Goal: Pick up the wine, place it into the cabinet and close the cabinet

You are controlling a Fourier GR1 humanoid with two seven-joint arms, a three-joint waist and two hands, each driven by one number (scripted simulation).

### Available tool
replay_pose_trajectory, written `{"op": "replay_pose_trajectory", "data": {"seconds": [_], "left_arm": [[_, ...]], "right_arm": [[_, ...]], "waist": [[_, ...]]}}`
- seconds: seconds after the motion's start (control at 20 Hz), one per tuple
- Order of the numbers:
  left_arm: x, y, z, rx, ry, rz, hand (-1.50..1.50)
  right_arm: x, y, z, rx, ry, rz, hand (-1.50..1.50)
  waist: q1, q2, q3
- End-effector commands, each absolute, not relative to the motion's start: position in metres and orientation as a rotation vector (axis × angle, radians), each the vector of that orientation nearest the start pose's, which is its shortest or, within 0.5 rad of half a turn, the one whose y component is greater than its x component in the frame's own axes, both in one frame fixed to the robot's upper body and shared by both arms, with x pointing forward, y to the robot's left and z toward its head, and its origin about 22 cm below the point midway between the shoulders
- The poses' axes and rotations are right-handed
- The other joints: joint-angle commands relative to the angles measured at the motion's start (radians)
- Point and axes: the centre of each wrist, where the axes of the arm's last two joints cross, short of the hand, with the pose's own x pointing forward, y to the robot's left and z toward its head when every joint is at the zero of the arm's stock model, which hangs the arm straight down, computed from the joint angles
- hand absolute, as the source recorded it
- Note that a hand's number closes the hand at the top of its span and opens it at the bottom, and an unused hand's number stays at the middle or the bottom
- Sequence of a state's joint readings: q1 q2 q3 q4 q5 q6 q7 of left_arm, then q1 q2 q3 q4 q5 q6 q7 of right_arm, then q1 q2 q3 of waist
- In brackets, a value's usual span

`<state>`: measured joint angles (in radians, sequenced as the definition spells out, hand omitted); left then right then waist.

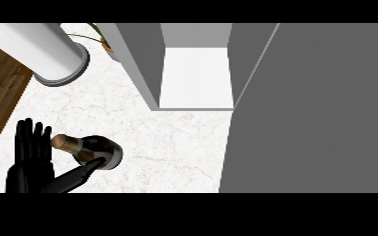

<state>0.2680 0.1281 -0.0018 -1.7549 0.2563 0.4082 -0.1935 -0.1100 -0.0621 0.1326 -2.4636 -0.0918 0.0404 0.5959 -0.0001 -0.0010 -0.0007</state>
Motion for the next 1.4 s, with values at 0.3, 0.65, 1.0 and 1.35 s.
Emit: {"op": "replay_pose_trajectory", "data": {"seconds": [0.3, 0.65, 1.0, 1.35], "left_arm": [[0.169, 0.291, -0.086, 0.305, -1.588, 0.444, -1.50], [0.163, 0.304, -0.112, 0.279, -1.592, 0.471, -1.50], [0.164, 0.287, -0.150, 0.227, -1.568, 0.465, -1.50], [0.163, 0.292, -0.169, 0.115, -1.580, 0.561, -1.50]], "right_arm": [[0.137, -0.206, 0.215, 0.250, -1.983, 0.213, -1.50], [0.120, -0.209, 0.206, 0.245, -1.985, 0.225, -1.50], [0.134, -0.203, 0.212, 0.284, -1.976, 0.234, -1.50], [0.145, -0.209, 0.220, 0.259, -1.978, 0.220, -1.50]], "waist": [[-0.005, 0.001, 0.000], [-0.007, 0.000, 0.000], [-0.004, 0.001, 0.000], [-0.002, 0.001, 0.000]]}}
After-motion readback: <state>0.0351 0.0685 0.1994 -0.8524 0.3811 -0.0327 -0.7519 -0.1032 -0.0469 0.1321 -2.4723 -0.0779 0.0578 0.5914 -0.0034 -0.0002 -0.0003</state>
